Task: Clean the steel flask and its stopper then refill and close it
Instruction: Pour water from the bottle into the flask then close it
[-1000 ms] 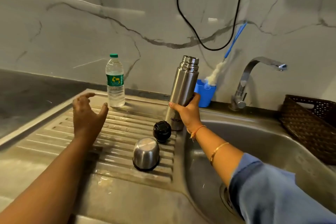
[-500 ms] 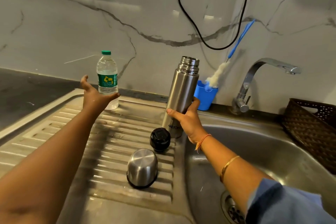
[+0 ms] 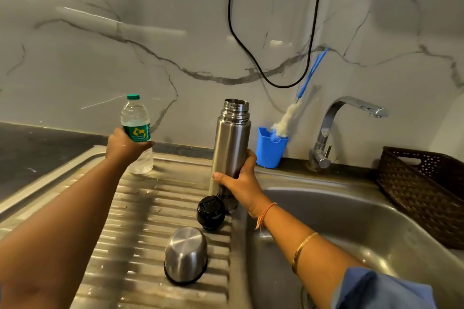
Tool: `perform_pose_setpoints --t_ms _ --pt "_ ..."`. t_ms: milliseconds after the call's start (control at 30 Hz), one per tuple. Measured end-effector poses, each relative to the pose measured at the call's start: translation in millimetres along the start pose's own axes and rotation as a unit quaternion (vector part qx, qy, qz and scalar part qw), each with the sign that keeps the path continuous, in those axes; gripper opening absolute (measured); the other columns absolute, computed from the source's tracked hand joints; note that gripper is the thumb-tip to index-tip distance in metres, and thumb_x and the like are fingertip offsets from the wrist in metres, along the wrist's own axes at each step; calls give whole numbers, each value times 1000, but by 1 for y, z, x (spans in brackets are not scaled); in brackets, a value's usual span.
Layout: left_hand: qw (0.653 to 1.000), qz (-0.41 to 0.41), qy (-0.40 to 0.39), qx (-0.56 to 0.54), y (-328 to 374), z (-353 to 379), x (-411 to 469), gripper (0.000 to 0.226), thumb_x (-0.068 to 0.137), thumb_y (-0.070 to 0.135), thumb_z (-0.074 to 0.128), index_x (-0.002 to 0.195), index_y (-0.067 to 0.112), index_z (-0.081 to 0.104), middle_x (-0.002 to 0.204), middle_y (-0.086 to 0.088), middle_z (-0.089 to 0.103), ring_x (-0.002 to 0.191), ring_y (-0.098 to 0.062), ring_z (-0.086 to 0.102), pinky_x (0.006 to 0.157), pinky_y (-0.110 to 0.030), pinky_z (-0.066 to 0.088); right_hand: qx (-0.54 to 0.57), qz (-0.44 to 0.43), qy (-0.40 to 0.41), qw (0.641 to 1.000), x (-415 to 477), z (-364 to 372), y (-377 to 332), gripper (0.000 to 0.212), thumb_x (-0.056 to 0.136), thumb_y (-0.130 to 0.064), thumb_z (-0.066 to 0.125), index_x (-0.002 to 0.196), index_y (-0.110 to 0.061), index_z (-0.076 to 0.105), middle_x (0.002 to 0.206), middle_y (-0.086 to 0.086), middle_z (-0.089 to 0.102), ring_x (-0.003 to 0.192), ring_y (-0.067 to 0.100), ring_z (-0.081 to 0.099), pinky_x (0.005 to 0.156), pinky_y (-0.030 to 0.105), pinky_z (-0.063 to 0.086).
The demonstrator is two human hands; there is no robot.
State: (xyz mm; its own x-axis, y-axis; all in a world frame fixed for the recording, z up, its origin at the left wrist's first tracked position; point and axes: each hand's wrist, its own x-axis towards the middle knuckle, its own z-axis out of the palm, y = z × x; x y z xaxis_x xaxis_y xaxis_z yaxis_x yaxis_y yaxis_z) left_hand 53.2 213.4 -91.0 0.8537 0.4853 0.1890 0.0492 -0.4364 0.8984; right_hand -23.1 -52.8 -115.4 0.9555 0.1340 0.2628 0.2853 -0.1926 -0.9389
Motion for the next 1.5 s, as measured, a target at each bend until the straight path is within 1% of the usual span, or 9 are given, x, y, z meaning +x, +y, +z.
perform_pose_setpoints --t_ms 167,333,500,667,867,1033,1167,1300,1500 --pt "999 -4 13 -50 6 10 7 69 82 17 73 136 7 32 133 -18 49 123 -36 48 102 -50 40 24 26 -19 999 -2 -4 -5 95 87 -20 65 146 -31 -9 145 5 28 126 21 41 104 36 40" --pt "998 -12 51 -32 3 6 5 59 81 22 75 128 4 44 124 -18 57 114 -35 54 93 -46 45 25 59 -25 998 -4 -4 -4 104 86 -28 65 146 -31 -20 152 4 19 134 23 33 108 38 34" --pt "993 3 105 -48 -8 -5 -12 64 78 24 78 126 3 40 125 -19 52 114 -35 53 94 -47 47 26 77 -26 996 -8 -4 -6 109 85 -34 66 145 -31 -24 154 2 15 137 24 30 111 40 31" --pt "985 41 156 -54 -9 -32 -42 67 78 26 77 127 3 38 128 -20 47 115 -34 52 94 -47 46 26 83 -22 996 -18 -10 -17 108 86 -36 64 144 -28 -26 157 5 8 142 26 22 113 41 23" --pt "983 42 177 -27 -14 -82 -99 71 75 34 79 126 3 39 125 -21 49 111 -37 53 88 -48 46 -39 84 23 995 -47 -17 -22 93 91 -52 47 147 -24 -21 158 6 -14 146 24 -5 117 44 7" --pt "992 76 101 -20 -31 -118 -169 67 71 33 79 121 8 43 113 -14 57 99 -31 58 80 -48 51 -167 19 6 986 -79 -23 -19 95 86 -61 43 147 -27 -20 158 3 -14 146 23 -10 118 49 3" --pt "991 126 31 -17 -14 -111 -241 61 68 31 83 116 11 49 105 -5 58 87 -23 57 62 -29 44 -184 -49 -84 978 -113 -27 -28 94 85 -57 48 146 -31 -19 158 -4 -16 144 12 -10 117 37 2" --pt "983 153 -72 -77 19 -83 -295 66 40 65 69 96 36 51 99 12 62 86 -8 61 67 -27 47 -137 -56 -199 969 -142 -40 -41 93 89 -45 53 146 -36 -19 157 -10 -12 133 -3 1 109 26 11" --pt "948 147 -220 -176 56 -14 -323 91 28 73 79 107 34 55 105 7 69 99 -13 66 84 -33 53 -39 -10 -274 961 -165 -76 -42 99 81 -47 61 145 -44 -14 156 -8 13 137 9 30 113 33 28"
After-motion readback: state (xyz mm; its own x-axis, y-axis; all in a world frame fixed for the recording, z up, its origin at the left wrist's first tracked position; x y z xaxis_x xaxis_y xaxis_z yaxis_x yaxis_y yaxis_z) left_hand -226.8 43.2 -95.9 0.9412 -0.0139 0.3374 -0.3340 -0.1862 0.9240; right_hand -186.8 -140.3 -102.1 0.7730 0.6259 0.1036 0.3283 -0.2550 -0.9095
